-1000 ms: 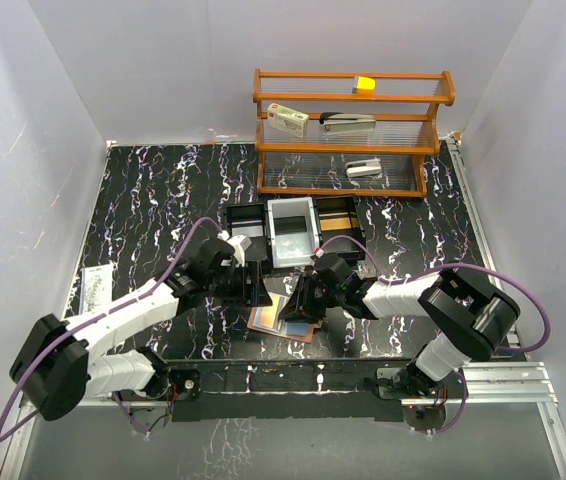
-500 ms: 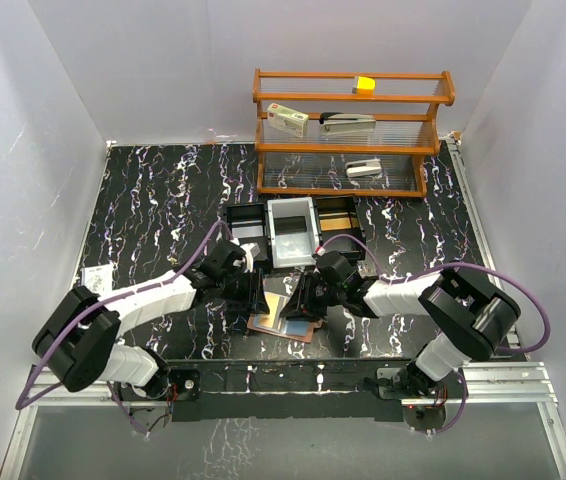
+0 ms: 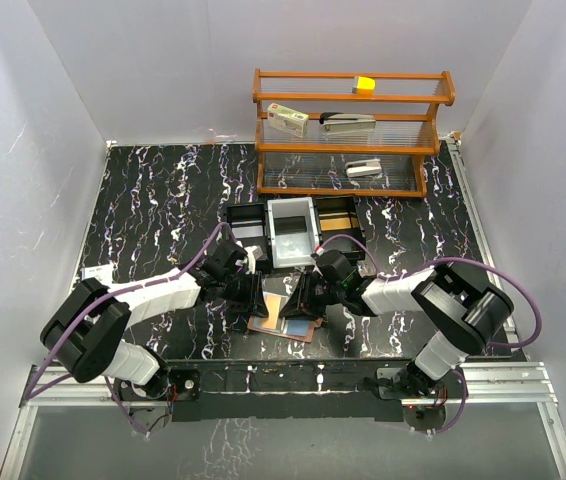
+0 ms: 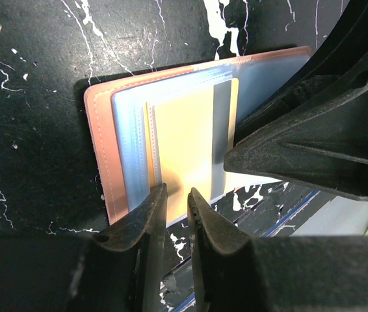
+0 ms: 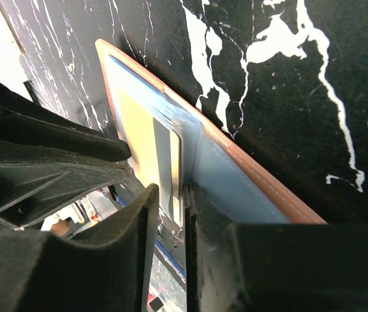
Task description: Take the credit cards out of the card holder
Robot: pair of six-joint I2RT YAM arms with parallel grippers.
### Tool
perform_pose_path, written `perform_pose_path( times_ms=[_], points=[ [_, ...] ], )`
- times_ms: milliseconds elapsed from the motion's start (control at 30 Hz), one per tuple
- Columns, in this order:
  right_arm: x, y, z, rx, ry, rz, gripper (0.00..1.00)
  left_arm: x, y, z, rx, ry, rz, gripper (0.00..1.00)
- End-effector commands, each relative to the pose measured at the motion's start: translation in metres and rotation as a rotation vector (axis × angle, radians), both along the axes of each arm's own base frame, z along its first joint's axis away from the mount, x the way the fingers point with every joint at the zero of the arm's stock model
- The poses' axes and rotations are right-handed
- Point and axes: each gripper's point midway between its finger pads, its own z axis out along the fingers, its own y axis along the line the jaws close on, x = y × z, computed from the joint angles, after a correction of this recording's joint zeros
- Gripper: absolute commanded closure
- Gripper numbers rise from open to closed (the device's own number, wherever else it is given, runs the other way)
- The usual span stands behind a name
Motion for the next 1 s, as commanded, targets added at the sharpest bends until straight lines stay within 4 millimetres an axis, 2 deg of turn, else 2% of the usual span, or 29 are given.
perform_pose_path(
  times_ms=[0, 233, 433, 833, 900, 967],
  points=[
    [0.007, 0.004, 0.006, 0.017, -0.047, -0.01, 0.84, -0.009, 0.006, -0.006, 0.027, 0.036, -0.009, 0.82],
    [0.005, 0.002, 0.009, 0.025, -0.059, 0.022, 1.0, -0.01, 0.014, -0.011, 0.075, 0.046, 0.011, 0.84],
    [0.002, -0.006, 0.01, 0.036, -0.059, 0.05, 1.0, -0.007, 0.023, -0.015, 0.14, 0.04, 0.023, 0.85],
    [0.002, -0.018, 0.009, 0.04, -0.047, 0.07, 0.99, -0.01, 0.02, -0.015, 0.12, 0.052, 0.02, 0.87],
    [0.005, -0.022, 0.007, 0.02, -0.049, 0.057, 0.99, -0.009, 0.02, -0.012, 0.115, 0.045, 0.022, 0.86],
    [0.006, -0.023, 0.005, 0.005, -0.047, 0.053, 0.99, -0.007, 0.018, -0.007, 0.104, 0.028, 0.027, 0.8]
  ],
)
